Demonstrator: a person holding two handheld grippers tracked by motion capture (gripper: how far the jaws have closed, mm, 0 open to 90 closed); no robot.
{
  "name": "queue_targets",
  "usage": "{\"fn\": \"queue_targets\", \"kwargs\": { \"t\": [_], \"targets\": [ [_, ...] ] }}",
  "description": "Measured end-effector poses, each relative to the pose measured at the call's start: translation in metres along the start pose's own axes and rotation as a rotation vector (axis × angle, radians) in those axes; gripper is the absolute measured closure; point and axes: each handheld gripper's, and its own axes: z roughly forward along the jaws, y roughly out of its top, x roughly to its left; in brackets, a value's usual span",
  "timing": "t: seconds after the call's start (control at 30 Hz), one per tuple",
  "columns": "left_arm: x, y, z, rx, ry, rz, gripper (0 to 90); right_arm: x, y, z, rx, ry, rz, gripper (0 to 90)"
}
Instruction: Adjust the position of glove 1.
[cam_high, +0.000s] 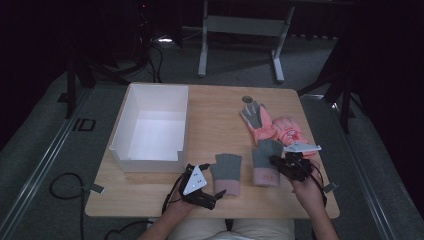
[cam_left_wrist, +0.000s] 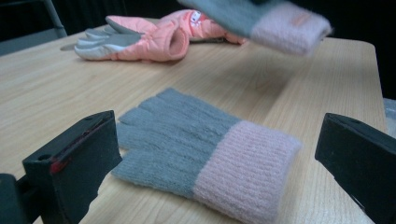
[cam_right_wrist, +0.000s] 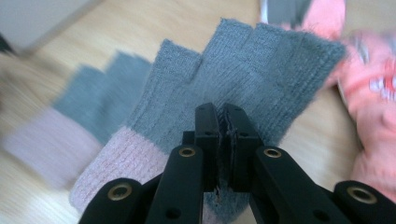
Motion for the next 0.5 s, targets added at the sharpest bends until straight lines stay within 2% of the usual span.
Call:
{"fn": "queue_targets", "kwargs": {
  "t": [0.03,0.13,0.27,0.3,0.37,0.5],
  "targets": [
    [0.001,0.0,-0.001,-0.007,-0.007,-0.011,0.0,0.004,0.007,-0.003,-0.015,0.012,-0.006,85.3],
    [0.002,0.0,-0.001,0.001,0.006,-0.007,0.0,0.019,0.024,-0.005,-0.053,0.039,-0.014,85.3],
    [0.0,0.0,-0.002,-0.01,-0.008,0.006,0.0,0.035,0.033,0.003,-0.075,0.075,0.026,85.2],
    [0.0,0.0,-0.002,-0.01,-0.01,0.007,0.0,0.04,0.034,0.007,-0.077,0.086,0.032,85.2],
    [0.0,0.001,-0.003,-0.024,-0.015,0.004,0.0,0.05,0.036,0.017,-0.063,0.072,0.014,85.2],
    [-0.001,0.001,-0.006,-0.055,-0.022,0.004,0.0,0.064,0.034,0.038,-0.028,0.109,-0.003,85.2]
  ]
}}
